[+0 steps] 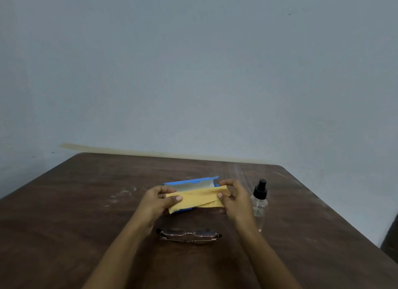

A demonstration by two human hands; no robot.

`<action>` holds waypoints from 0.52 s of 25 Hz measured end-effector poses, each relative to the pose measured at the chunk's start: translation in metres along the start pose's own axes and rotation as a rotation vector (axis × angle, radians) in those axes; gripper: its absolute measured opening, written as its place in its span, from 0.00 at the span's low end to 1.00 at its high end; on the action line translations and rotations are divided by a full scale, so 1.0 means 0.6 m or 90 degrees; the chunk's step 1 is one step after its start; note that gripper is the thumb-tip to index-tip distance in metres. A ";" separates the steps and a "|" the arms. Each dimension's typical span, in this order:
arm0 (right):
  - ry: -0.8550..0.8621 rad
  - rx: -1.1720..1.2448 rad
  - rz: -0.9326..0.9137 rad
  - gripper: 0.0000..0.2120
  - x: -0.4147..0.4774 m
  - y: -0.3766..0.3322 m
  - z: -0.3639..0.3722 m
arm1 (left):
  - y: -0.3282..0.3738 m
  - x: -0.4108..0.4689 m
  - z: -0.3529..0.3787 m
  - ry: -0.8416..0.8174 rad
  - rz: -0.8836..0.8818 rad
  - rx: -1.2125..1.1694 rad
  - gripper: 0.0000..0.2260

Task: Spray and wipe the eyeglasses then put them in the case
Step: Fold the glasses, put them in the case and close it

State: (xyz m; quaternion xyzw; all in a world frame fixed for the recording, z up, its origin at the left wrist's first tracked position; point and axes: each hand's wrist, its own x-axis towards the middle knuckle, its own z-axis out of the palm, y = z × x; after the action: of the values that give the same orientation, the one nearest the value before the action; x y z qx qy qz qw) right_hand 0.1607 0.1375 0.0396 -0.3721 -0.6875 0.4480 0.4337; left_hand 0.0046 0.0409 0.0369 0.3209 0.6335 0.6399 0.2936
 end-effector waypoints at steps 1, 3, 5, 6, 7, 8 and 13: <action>-0.018 0.019 0.005 0.11 0.008 0.004 0.004 | -0.002 0.007 -0.002 0.010 -0.004 -0.003 0.07; -0.042 0.055 0.027 0.11 0.019 0.009 0.011 | -0.009 0.021 -0.005 0.023 -0.020 -0.036 0.04; -0.054 0.105 0.059 0.11 0.026 0.015 0.017 | -0.015 0.029 -0.006 0.032 -0.031 -0.070 0.03; -0.058 0.142 0.077 0.10 0.030 0.017 0.021 | -0.017 0.033 -0.006 0.039 -0.030 -0.076 0.02; -0.064 0.179 0.092 0.10 0.033 0.019 0.023 | -0.019 0.036 -0.006 0.046 -0.026 -0.074 0.01; -0.071 0.207 0.104 0.09 0.035 0.019 0.026 | -0.019 0.039 -0.006 0.056 -0.021 -0.068 0.02; -0.039 0.181 0.104 0.05 0.039 0.034 0.036 | -0.021 0.043 -0.009 0.050 0.008 -0.048 0.08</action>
State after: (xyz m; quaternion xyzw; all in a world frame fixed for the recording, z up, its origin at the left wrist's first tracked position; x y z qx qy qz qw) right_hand 0.1350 0.1590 0.0217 -0.3480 -0.5976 0.5854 0.4230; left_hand -0.0162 0.0578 0.0254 0.2878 0.6182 0.6772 0.2765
